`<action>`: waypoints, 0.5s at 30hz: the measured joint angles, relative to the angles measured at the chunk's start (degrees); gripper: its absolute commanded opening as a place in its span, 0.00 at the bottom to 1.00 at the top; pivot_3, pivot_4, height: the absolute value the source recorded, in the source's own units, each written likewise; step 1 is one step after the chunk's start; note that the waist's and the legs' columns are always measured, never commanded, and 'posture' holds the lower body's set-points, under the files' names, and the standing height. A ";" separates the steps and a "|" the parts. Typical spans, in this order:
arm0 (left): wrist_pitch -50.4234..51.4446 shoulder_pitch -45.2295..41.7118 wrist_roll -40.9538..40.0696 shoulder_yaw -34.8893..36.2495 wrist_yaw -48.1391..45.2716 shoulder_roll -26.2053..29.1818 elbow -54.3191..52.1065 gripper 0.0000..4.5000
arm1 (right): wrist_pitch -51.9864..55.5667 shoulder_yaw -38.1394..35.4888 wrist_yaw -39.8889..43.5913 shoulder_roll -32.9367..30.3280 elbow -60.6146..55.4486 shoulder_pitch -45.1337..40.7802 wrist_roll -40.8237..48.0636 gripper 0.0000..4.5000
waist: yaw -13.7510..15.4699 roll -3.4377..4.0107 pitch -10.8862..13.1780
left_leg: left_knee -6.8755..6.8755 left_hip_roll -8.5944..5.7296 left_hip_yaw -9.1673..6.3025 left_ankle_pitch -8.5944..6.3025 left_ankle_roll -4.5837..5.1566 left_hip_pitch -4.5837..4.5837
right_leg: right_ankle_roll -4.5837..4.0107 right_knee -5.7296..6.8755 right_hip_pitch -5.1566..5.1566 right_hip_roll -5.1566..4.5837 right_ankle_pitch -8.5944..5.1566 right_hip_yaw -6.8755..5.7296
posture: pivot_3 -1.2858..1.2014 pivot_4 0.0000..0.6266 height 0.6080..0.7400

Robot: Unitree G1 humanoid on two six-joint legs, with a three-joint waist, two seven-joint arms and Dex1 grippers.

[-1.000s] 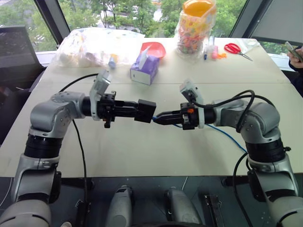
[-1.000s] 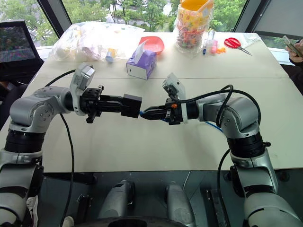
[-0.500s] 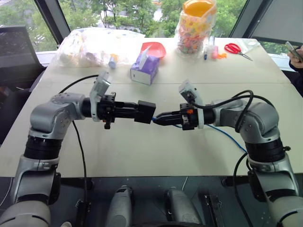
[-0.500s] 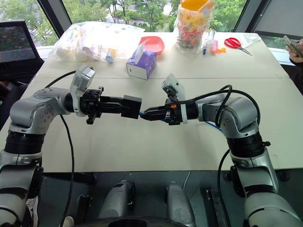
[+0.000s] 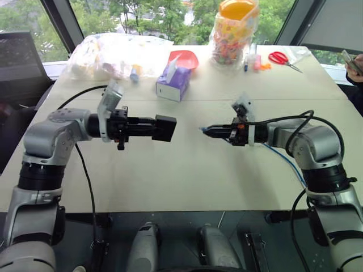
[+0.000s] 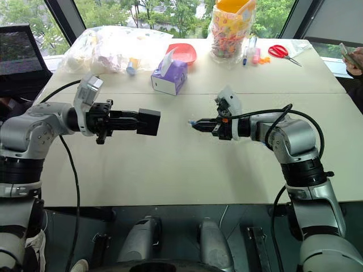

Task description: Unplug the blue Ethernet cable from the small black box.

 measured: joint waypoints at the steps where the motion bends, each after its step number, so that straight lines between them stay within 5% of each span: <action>1: -0.22 0.01 0.32 -0.25 0.58 -0.81 0.02 0.10 | -1.31 0.53 -1.15 0.56 1.77 -0.50 -1.78 0.02 | 0.02 0.00 0.00 | -0.01 0.00 0.02 0.00 0.00 -0.02 | 0.00 0.00 -0.03 0.00 0.00 0.02 | 0.52 0.24 0.96; 6: -6.60 2.19 5.46 -4.20 7.88 -11.15 2.84 0.10 | -13.62 1.12 -11.96 8.96 24.08 -9.36 -12.83 0.02 | -0.15 0.02 0.01 | -0.04 -0.01 0.07 0.01 0.01 -0.02 | 0.06 0.03 -0.04 0.00 0.04 0.06 | 0.52 0.24 0.96; 10: -15.07 1.93 11.55 -5.21 14.00 -16.46 8.27 0.10 | -19.38 0.82 -18.08 12.20 33.72 -13.36 -17.77 0.34 | -0.03 0.02 0.00 | -0.13 0.00 0.07 0.01 0.01 -0.10 | 0.07 0.04 -0.14 0.01 0.04 0.05 | 0.52 0.24 0.96; 15: -25.26 0.88 18.67 -6.15 21.37 -21.61 17.14 0.10 | -21.43 0.04 -20.46 13.92 37.89 -14.30 -19.97 0.92 | -0.01 0.04 0.00 | -0.12 -0.01 0.11 0.01 0.01 -0.10 | 0.08 0.03 -0.14 -0.01 0.04 0.06 | 0.52 0.24 0.96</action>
